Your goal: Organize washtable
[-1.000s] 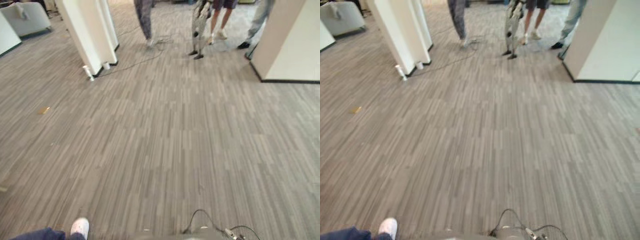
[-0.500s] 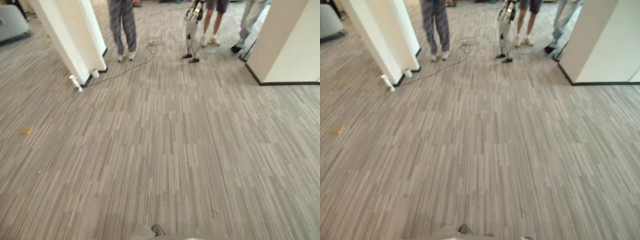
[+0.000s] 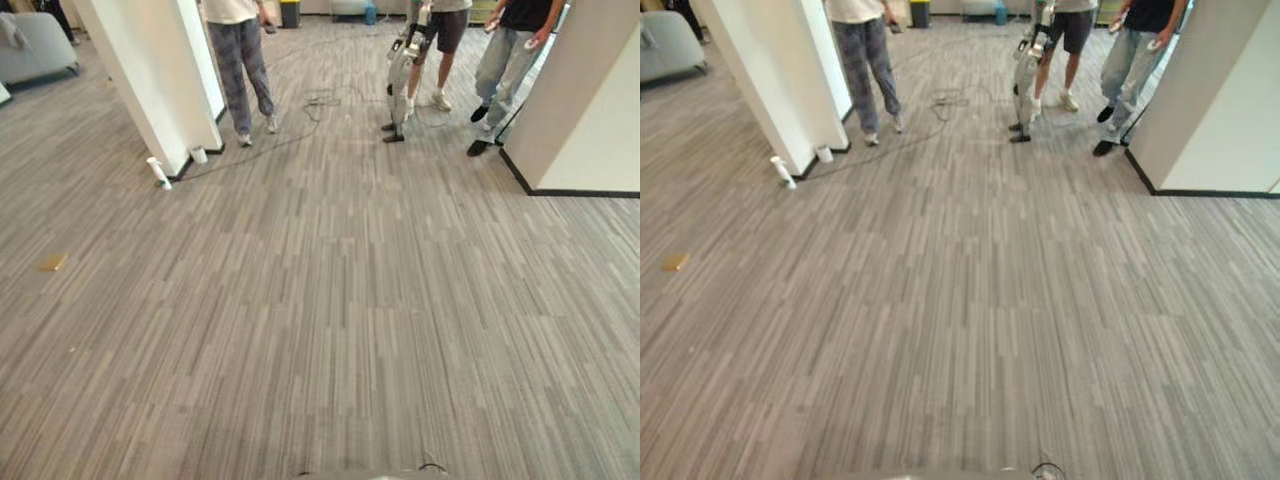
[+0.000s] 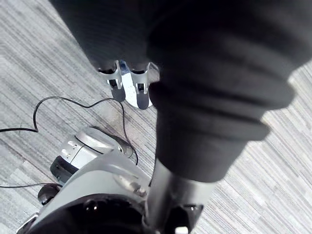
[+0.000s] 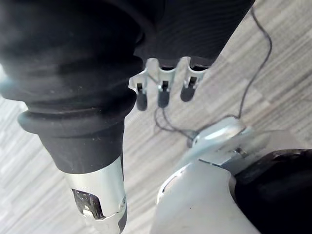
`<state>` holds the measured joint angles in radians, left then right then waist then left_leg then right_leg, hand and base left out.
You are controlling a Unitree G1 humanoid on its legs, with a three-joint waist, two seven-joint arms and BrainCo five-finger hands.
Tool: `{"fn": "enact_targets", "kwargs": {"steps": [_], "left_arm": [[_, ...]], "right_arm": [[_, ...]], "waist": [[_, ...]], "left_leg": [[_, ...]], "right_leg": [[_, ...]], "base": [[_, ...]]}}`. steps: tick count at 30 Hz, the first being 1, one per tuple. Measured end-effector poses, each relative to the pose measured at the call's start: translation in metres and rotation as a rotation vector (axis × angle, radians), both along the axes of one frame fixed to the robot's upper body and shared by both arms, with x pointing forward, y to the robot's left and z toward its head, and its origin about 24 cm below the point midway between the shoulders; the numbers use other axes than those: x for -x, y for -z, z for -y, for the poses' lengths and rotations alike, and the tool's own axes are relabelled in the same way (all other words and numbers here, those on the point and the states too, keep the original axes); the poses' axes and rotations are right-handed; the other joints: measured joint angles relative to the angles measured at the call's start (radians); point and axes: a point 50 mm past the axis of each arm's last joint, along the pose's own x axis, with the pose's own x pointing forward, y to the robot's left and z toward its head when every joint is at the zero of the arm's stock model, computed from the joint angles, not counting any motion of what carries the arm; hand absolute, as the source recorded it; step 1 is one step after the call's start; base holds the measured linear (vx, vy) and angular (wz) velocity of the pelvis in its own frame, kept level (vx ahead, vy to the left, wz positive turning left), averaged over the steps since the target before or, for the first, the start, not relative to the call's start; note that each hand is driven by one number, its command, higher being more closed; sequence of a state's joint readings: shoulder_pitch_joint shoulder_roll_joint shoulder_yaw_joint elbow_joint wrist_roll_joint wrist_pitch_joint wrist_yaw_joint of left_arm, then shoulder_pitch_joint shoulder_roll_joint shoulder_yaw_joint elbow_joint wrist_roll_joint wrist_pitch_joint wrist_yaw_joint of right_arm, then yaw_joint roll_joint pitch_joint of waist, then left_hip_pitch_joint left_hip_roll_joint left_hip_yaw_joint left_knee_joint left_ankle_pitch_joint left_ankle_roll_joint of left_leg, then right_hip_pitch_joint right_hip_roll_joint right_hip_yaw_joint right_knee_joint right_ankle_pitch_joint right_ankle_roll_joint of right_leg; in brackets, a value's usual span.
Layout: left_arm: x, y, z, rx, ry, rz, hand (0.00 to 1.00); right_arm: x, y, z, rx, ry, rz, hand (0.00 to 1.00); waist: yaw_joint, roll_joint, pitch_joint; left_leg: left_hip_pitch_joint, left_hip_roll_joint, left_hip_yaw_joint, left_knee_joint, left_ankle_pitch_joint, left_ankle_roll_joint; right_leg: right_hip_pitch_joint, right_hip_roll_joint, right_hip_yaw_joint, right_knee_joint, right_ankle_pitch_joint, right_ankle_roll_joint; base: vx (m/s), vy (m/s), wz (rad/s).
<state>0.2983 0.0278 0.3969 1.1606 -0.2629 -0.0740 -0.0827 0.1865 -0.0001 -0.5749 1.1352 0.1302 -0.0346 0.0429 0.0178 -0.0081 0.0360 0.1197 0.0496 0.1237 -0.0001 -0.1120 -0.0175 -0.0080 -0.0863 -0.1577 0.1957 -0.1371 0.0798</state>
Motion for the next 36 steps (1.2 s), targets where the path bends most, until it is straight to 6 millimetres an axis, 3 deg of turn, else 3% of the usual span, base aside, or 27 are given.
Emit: {"fn": "enact_targets", "kwargs": {"steps": [1,2,16,19,20,21,22,23,25,28,29,30,31,32,33,34,35,36], "left_arm": [[0.001,0.000,0.000,0.001,0.000,-0.003,0.00],[0.002,0.000,-0.001,0.001,0.074,-0.017,0.00],[-0.007,-0.001,-0.004,-0.020,0.128,0.009,0.00],[-0.014,-0.003,-0.009,-0.045,0.177,0.036,0.00],[-0.016,-0.003,-0.011,-0.052,0.189,0.047,0.00],[-0.020,-0.003,-0.009,-0.055,0.211,0.051,0.00],[-0.021,-0.003,-0.009,-0.055,0.218,0.049,0.00],[-0.022,-0.003,-0.009,-0.054,0.224,0.044,0.00],[-0.020,-0.004,-0.013,-0.061,0.229,0.039,0.00],[-0.020,-0.004,-0.016,-0.056,0.240,0.042,0.00],[-0.019,-0.004,-0.016,-0.057,0.245,0.040,0.00],[-0.018,-0.003,-0.012,-0.048,0.235,0.034,0.00],[-0.015,-0.002,-0.010,-0.044,0.221,0.019,0.00],[-0.011,-0.002,-0.007,-0.040,0.199,0.005,0.00],[-0.018,-0.001,-0.004,-0.041,0.166,0.026,0.00],[-0.020,-0.002,-0.005,-0.043,0.153,0.034,0.00],[-0.015,0.000,0.003,-0.022,0.141,0.018,0.00],[-0.013,-0.002,0.000,-0.038,0.097,0.032,0.00]], "right_arm": [[0.001,0.000,0.000,0.003,-0.010,-0.006,0.00],[0.000,0.002,0.000,-0.010,-0.017,-0.036,0.00],[-0.008,0.001,-0.001,-0.004,-0.026,0.012,0.00],[-0.017,-0.001,-0.005,-0.005,-0.032,0.055,0.00],[-0.014,-0.001,-0.005,-0.004,-0.024,0.054,0.00],[-0.016,-0.002,-0.001,0.007,-0.021,0.070,0.00],[-0.018,-0.004,0.002,0.020,-0.012,0.083,0.00],[-0.020,-0.005,0.003,0.026,0.003,0.106,0.00],[-0.017,-0.004,0.001,0.021,0.022,0.098,0.00],[-0.015,-0.004,0.000,0.023,0.085,0.102,0.00],[-0.011,-0.003,-0.001,0.016,0.125,0.094,0.00],[-0.006,-0.004,0.003,0.019,0.173,0.093,0.00],[-0.005,-0.003,0.001,0.012,0.180,0.087,0.00],[-0.004,-0.003,0.003,0.015,0.192,0.085,0.00],[-0.017,-0.005,0.006,0.021,0.182,0.118,0.00],[-0.022,-0.006,0.009,0.032,0.175,0.136,0.00],[-0.025,-0.008,0.009,0.037,0.175,0.152,0.00],[-0.022,-0.008,0.010,0.041,0.168,0.146,0.00]], "waist": [[-0.001,0.000,-0.006],[-0.004,-0.004,-0.003],[-0.002,-0.014,0.025],[-0.002,-0.041,0.053],[0.000,-0.049,0.058],[-0.001,-0.040,0.071],[-0.003,-0.030,0.078],[-0.003,-0.012,0.088],[0.000,-0.020,0.089],[-0.004,-0.022,0.097],[-0.006,-0.019,0.099],[-0.024,0.010,0.088],[-0.027,0.008,0.083],[-0.027,0.030,0.075],[-0.027,0.028,0.088],[-0.035,0.020,0.105],[-0.030,0.052,0.085],[-0.023,0.026,0.083]], "left_leg": [[0.000,0.001,-0.008,-0.002,0.001,-0.002],[0.030,-0.015,-0.054,-0.093,0.063,-0.008],[-0.028,-0.017,-0.045,-0.093,0.061,-0.005],[-0.038,-0.055,-0.033,-0.036,0.002,0.031],[-0.041,-0.064,-0.034,0.012,-0.043,0.044],[-0.041,-0.068,-0.042,0.075,-0.097,0.060],[-0.031,-0.063,-0.045,0.095,-0.117,0.071],[-0.009,-0.039,-0.042,0.120,-0.147,0.076],[0.034,-0.016,-0.039,0.109,-0.169,0.071],[0.073,0.005,-0.055,0.103,-0.228,0.053],[0.093,0.009,-0.070,0.103,-0.259,0.046],[0.134,0.054,-0.090,0.089,-0.283,0.018],[0.147,0.055,-0.097,0.098,-0.276,0.005],[0.146,0.076,-0.091,0.127,-0.260,-0.021],[0.131,0.083,-0.096,0.220,-0.157,-0.028],[0.128,0.067,-0.093,0.274,-0.106,-0.019],[0.071,0.095,-0.092,0.464,-0.031,-0.030],[-0.002,0.097,-0.091,0.694,0.093,-0.055]], "right_leg": [[0.012,0.003,-0.007,-0.020,0.007,-0.006],[0.089,0.019,-0.030,-0.180,0.094,0.006],[0.022,0.013,-0.023,-0.158,0.084,0.009],[-0.048,-0.064,-0.033,0.041,-0.048,0.081],[-0.072,-0.093,-0.033,0.147,-0.081,0.079],[-0.156,-0.119,-0.018,0.372,-0.085,0.081],[-0.221,-0.128,-0.005,0.501,-0.065,0.059],[-0.293,-0.121,0.010,0.608,-0.088,0.047],[-0.368,-0.107,-0.021,0.589,-0.095,0.047],[-0.437,-0.073,-0.039,0.329,-0.059,0.025],[-0.454,-0.061,-0.035,0.233,-0.013,0.001],[-0.449,-0.027,-0.043,0.229,0.066,-0.041],[-0.435,-0.017,-0.039,0.232,0.110,-0.036],[-0.431,-0.014,-0.042,0.259,0.107,-0.051],[-0.439,-0.046,-0.073,0.382,0.086,-0.088],[-0.462,-0.053,-0.086,0.464,0.067,-0.094],[-0.400,0.011,-0.098,0.352,0.044,-0.095],[-0.303,0.019,-0.128,0.249,0.010,-0.147]], "base": [[0.12,-0.044,0.17],[0.04,-0.016,0.08],[0.01,-0.004,-0.02],[0.07,0.054,0.16],[0.09,0.044,0.19],[0.08,0.062,0.06],[0.11,0.087,-0.05],[0.15,0.113,-0.13],[0.28,0.091,-0.11],[0.46,-0.003,0.18],[0.71,-0.145,0.64],[0.78,-0.145,0.80],[0.71,-0.126,0.69],[0.75,-0.156,0.39],[0.72,-0.196,0.29],[0.81,-0.312,0.20],[0.63,-0.322,0.01],[0.63,-0.303,-0.34]]}}
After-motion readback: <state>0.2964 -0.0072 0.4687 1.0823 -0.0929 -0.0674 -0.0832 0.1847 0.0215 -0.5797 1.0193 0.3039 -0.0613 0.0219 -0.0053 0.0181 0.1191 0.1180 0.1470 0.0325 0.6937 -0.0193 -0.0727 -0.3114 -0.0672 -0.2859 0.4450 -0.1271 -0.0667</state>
